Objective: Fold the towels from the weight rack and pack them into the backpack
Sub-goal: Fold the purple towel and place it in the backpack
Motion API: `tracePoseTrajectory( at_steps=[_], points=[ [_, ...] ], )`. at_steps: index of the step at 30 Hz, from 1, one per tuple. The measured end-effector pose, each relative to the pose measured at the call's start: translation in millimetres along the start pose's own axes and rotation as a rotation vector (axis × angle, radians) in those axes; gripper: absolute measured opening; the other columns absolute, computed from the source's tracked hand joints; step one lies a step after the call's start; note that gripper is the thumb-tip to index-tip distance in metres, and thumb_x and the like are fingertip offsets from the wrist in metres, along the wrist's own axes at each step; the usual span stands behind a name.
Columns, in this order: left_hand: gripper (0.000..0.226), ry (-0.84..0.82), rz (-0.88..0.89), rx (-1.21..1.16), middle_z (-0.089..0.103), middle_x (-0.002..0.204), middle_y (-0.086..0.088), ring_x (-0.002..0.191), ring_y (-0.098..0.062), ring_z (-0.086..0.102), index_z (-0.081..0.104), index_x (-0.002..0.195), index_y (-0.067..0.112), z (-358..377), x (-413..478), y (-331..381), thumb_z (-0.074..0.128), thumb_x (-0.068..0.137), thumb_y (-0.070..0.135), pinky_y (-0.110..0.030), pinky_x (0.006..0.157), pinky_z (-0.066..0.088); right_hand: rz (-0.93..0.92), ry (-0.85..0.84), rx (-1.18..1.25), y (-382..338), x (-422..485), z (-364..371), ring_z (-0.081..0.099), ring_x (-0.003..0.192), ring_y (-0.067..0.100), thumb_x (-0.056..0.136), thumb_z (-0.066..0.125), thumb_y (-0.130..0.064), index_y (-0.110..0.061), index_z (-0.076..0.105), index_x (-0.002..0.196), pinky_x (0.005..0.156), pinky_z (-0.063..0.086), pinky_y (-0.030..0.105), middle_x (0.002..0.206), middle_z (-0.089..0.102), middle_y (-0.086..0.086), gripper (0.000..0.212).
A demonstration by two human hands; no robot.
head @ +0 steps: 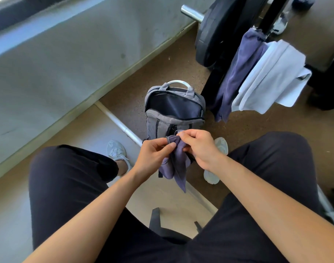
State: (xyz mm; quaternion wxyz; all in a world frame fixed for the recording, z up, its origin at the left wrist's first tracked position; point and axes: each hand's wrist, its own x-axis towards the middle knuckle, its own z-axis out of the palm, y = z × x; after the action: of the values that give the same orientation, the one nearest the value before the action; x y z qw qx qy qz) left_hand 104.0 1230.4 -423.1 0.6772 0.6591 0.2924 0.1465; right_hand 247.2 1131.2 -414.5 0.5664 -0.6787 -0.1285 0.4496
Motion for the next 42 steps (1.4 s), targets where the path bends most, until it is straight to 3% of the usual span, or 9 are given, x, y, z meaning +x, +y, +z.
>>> tracePoseTrajectory(
  at_steps=[6,9,14,18,21,24,28,36,42],
  points=[
    [0.045,0.096,0.096,0.131,0.043,0.069,-0.007,0.070,-0.015,0.039,0.055,0.079,-0.009,-12,7,-4,0.060,0.096,0.033,-0.037,0.063,0.033,-0.266,-0.054,-0.996,-20,1,-34,0.059,0.067,0.013,0.089,0.067,-0.051,-0.020,0.071,0.065,0.062,0.043,0.034,0.063,0.062,-0.002,0.040],
    [0.040,0.062,0.131,0.225,0.043,0.068,-0.011,0.068,-0.015,0.041,0.055,0.081,-0.004,-17,10,-4,0.057,0.097,0.033,-0.042,0.060,0.037,-0.231,-0.059,-1.265,-22,-2,-41,0.052,0.092,0.018,0.081,0.069,-0.063,-0.029,0.072,0.080,0.075,0.047,0.038,0.085,0.056,-0.002,0.035],
    [0.025,-0.134,0.208,0.319,0.052,0.071,-0.002,0.068,-0.008,0.046,0.064,0.087,0.004,-17,9,1,0.057,0.100,0.024,-0.038,0.061,0.039,-0.397,-0.233,-0.953,-24,-7,-22,0.038,0.132,0.020,0.075,0.083,-0.046,-0.034,0.045,0.147,0.110,0.035,0.038,0.141,0.051,-0.005,0.082],
    [0.015,-0.119,0.278,0.356,0.056,0.077,0.014,0.072,0.000,0.052,0.064,0.087,0.030,-18,8,3,0.063,0.097,0.020,-0.021,0.066,0.041,-0.387,-0.365,-0.820,-18,-5,-9,0.061,0.100,0.006,0.084,0.078,-0.026,-0.025,0.069,0.118,0.087,0.046,0.024,0.105,0.070,-0.007,0.035],
    [0.005,-0.120,0.175,0.211,0.062,0.080,0.008,0.072,-0.012,0.055,0.068,0.096,0.022,-18,5,4,0.064,0.096,0.022,-0.031,0.064,0.044,-0.399,-0.289,-0.807,-18,-1,-13,0.051,0.064,0.005,0.089,0.074,-0.027,-0.013,0.068,0.081,0.063,0.039,0.027,0.069,0.062,0.003,0.017],
    [0.017,-0.161,0.008,0.048,0.062,0.083,-0.004,0.076,-0.019,0.053,0.067,0.100,0.012,-21,6,8,0.053,0.092,0.016,-0.034,0.069,0.043,-0.444,-0.260,-0.737,-22,-2,-21,0.056,0.072,0.002,0.092,0.069,-0.020,-0.012,0.071,0.087,0.070,0.043,0.024,0.076,0.067,0.000,0.009],
    [0.021,-0.242,-0.082,0.051,0.066,0.084,-0.004,0.079,-0.018,0.056,0.067,0.100,0.009,-24,9,4,0.051,0.086,0.007,-0.036,0.076,0.046,-0.479,-0.199,-0.646,-30,-2,-29,0.067,0.097,0.026,0.093,0.060,-0.019,-0.008,0.071,0.101,0.089,0.050,0.040,0.094,0.073,0.007,0.018],
    [0.015,-0.234,-0.039,0.182,0.070,0.087,-0.013,0.076,-0.026,0.066,0.058,0.093,0.017,-17,13,-16,0.058,0.087,0.003,-0.057,0.078,0.055,-0.513,-0.118,-0.587,-40,-4,-38,0.064,0.081,0.024,0.098,0.059,-0.009,-0.005,0.069,0.095,0.078,0.049,0.032,0.084,0.069,0.014,0.011],
    [0.042,-0.281,-0.031,0.396,0.075,0.105,0.002,0.100,-0.016,0.071,0.061,0.123,0.022,-15,18,-29,0.076,0.083,0.020,-0.033,0.093,0.055,-0.528,-0.043,-0.529,-47,-8,-37,0.051,0.070,-0.001,0.099,0.060,-0.008,-0.005,0.068,0.091,0.068,0.041,0.016,0.074,0.063,0.005,0.012]
  ],
)
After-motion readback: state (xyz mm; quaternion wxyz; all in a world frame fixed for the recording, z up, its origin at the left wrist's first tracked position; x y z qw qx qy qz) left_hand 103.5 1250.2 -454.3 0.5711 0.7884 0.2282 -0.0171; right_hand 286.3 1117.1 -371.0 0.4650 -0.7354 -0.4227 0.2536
